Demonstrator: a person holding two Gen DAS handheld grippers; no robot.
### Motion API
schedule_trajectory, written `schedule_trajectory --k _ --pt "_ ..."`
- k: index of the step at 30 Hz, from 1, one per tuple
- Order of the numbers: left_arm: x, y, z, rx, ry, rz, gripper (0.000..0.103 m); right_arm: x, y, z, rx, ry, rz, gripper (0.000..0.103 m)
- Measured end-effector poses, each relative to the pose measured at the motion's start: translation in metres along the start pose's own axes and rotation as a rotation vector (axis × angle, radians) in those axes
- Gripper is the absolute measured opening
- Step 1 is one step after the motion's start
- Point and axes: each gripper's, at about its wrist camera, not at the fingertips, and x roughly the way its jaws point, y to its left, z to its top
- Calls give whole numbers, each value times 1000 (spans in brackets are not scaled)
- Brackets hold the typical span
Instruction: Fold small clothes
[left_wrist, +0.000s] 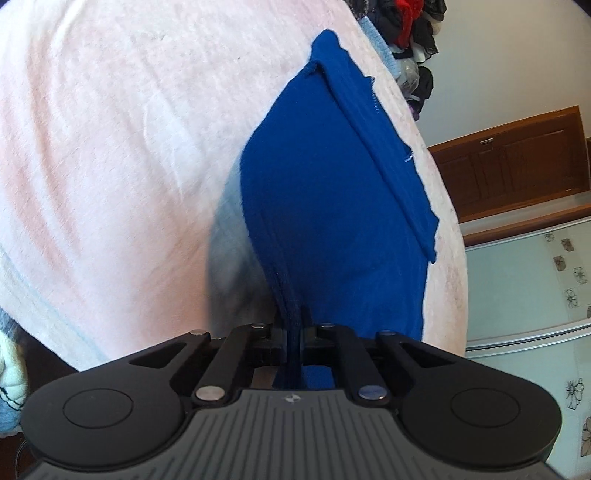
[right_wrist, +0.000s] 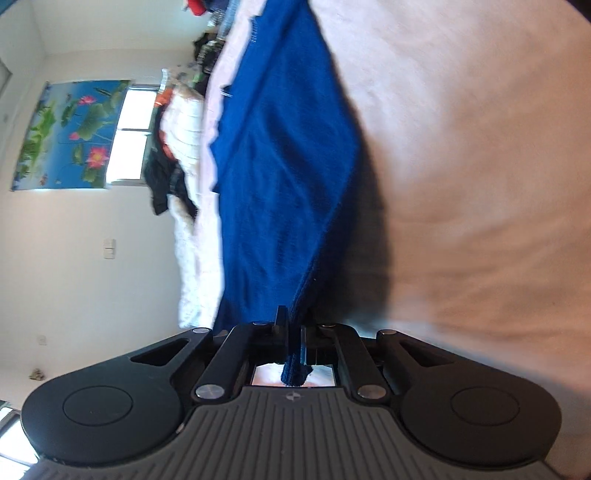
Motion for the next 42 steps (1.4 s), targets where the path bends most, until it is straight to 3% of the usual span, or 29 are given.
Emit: schedule_trajectory --k 5,11,17,22,26,31,34,38,42 --pt "-12 -31 31 33 -44 -72 5 -11 35 27 -59 -27 108 9" --pt "-7 -82 87 123 -108 -112 5 -14 80 88 -166 -80 178 9" --pt "21 -126 157 154 -152 -160 5 -1 118 167 -220 -144 226 9" --pt "69 -157 220 156 -175 -160 5 28 129 239 -200 -185 246 9" --pt "123 -161 264 118 -156 -109 5 59 116 295 -140 -215 218 9" --pt "186 -151 296 89 -112 -21 5 112 68 348 -17 -216 94 9" --pt "207 -147 309 76 -113 -12 5 132 44 364 34 -219 66 9" --pt "228 -140 326 31 -123 -6 5 148 24 377 110 -238 93 10" --pt "242 -140 333 44 -115 29 5 160 21 385 111 -233 74 10"
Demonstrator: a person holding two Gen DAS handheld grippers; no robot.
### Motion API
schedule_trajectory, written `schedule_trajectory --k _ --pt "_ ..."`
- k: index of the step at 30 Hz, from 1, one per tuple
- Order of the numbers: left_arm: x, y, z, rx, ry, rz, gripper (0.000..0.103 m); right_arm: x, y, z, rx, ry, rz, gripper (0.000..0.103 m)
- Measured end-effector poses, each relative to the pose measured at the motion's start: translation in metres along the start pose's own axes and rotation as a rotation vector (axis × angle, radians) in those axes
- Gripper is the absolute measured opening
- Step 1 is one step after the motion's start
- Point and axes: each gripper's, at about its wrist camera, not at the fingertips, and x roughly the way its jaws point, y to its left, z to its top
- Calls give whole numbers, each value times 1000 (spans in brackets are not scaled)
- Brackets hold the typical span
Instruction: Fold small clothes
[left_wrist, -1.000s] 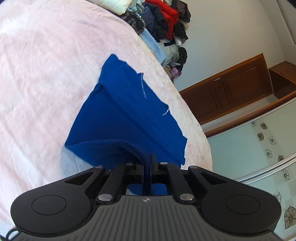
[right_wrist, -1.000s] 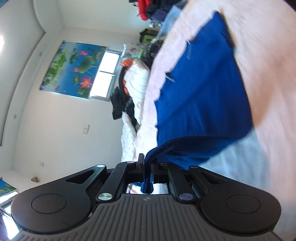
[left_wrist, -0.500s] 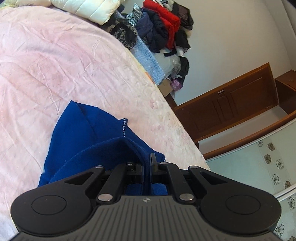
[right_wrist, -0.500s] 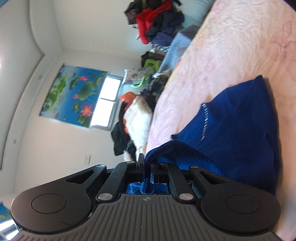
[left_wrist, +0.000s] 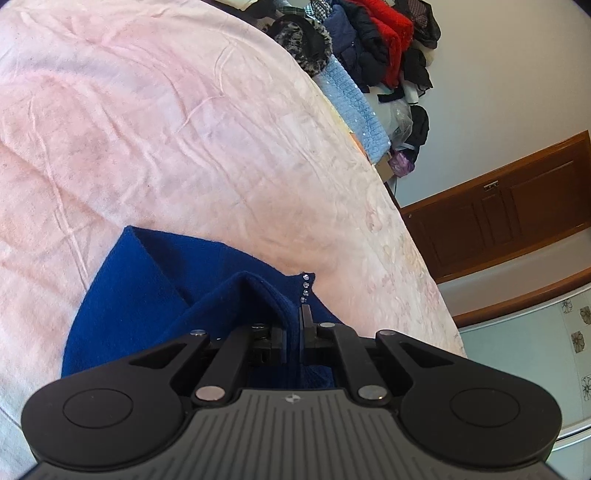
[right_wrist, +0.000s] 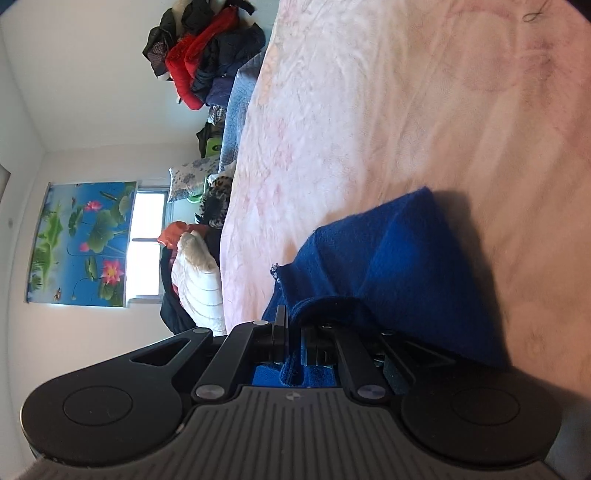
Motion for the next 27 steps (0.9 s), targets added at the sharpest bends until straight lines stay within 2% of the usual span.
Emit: schedule_trajectory --k 3,4,6,7,8,10,11,12,13,15,18,20,22,24,27 --pt "3 3 2 -13 10 18 6 2 3 6 6 -1 8 12" --pt "5 4 4 -26 21 24 10 2 3 8 17 -1 14 15" --pt "7 12 8 -83 56 14 35 1 -2 14 67 -8 22 23" --pt "5 15 10 -111 48 -1 62 1 -6 18 95 -10 28 25" --pt "-2 18 10 -128 17 -18 76 0 -8 20 111 -15 48 28" --pt "-17 12 11 -79 -23 -69 76 -5 -3 22 105 -27 65 38" --pt "-27 6 11 -35 -42 -90 76 -9 4 21 76 -37 71 47" --pt "-37 -1 10 19 -79 -85 76 -15 13 20 26 -45 82 52" --pt "-46 -11 9 98 -121 -44 76 -20 24 20 -33 -49 79 53" --pt "-51 -32 4 288 -154 84 76 -27 46 19 -164 -39 36 53" --pt "-35 -46 -4 444 -112 175 76 -27 74 19 -380 -22 -126 53" --pt "-19 -49 -10 504 -97 227 76 -18 80 19 -472 2 -234 53" --pt "-2 -48 -15 549 -86 280 76 -5 77 18 -512 48 -301 52" --pt "13 -47 -15 567 -66 317 76 7 73 16 -529 81 -332 51" --pt "33 -45 -11 574 -29 382 75 19 74 12 -588 65 -360 52"
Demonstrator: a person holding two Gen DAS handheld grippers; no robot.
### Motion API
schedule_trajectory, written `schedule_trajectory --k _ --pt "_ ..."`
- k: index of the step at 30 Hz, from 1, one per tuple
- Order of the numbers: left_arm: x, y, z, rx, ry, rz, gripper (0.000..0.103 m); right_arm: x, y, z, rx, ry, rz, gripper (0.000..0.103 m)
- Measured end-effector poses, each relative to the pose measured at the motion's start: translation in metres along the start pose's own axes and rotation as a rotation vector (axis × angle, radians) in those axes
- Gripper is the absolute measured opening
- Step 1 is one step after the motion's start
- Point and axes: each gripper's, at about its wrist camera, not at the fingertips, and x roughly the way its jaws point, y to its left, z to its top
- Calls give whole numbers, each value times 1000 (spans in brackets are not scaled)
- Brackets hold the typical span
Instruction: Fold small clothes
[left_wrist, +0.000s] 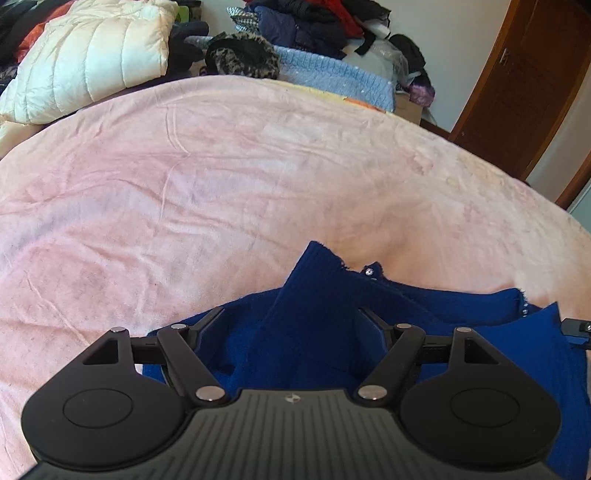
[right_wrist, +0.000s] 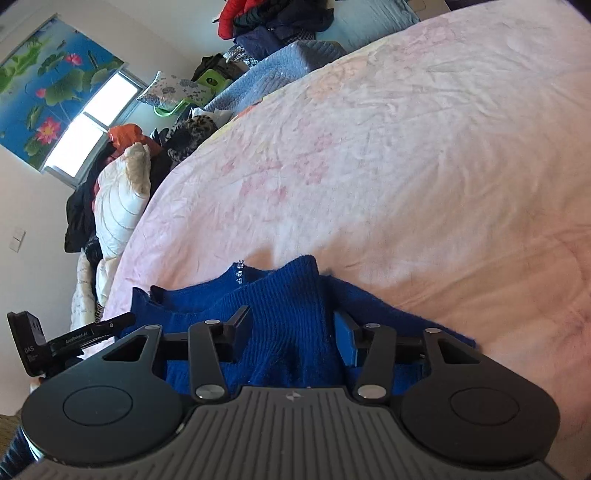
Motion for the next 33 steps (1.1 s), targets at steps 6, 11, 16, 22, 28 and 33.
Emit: schedule_trajectory --k 6,11,16,22,28,33 --pt "5 0 8 2 19 10 7 8 -7 6 39 -33 24 9" --pt "-18 -1 10 29 -53 0 5 -18 -3 6 43 -157 95 9" --pt "3 3 6 -4 -11 61 4 -6 -27 8 129 -162 33 9" --pt "-10 -15 -6 97 -97 125 5 -4 -35 -6 222 -170 42 24" --pt "-100 9 -54 -12 -231 54 11 -79 -20 -56 149 -182 117 45" --pt "-135 35 -136 -150 -189 66 36 -108 -5 -126 -5 -77 -3 46"
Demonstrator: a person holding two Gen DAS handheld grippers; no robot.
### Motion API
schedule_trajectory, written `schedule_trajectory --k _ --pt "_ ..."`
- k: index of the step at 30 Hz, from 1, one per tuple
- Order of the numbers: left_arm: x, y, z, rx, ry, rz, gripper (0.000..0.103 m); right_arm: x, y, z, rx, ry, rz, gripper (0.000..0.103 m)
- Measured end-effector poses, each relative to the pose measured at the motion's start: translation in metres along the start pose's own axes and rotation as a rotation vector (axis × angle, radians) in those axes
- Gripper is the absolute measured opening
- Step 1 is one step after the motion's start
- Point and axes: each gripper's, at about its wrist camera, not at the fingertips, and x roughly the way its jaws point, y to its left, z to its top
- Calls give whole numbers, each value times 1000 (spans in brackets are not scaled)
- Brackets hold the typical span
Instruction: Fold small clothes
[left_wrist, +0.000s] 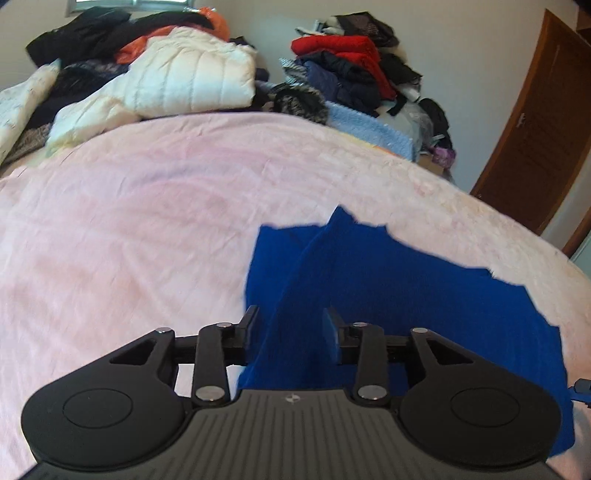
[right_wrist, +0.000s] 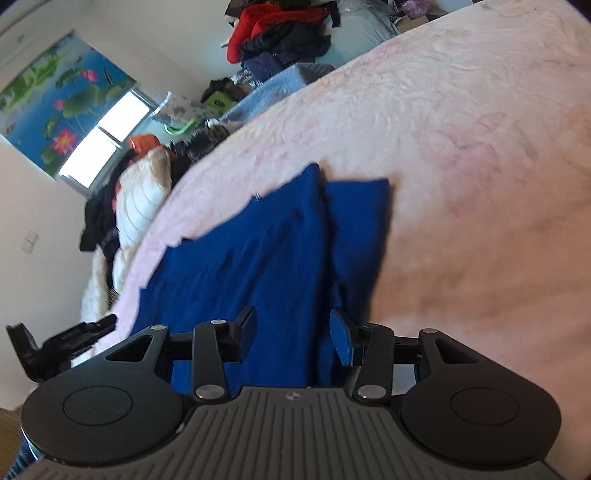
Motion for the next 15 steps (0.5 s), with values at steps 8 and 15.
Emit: schedule_trajectory --k 8,15 --pt "-14 14 -54 -171 32 15 40 -2 13 -41 -21 42 -25 36" --pt "1 3 -37 -96 132 50 5 -10 33 -36 -110 24 -95 10"
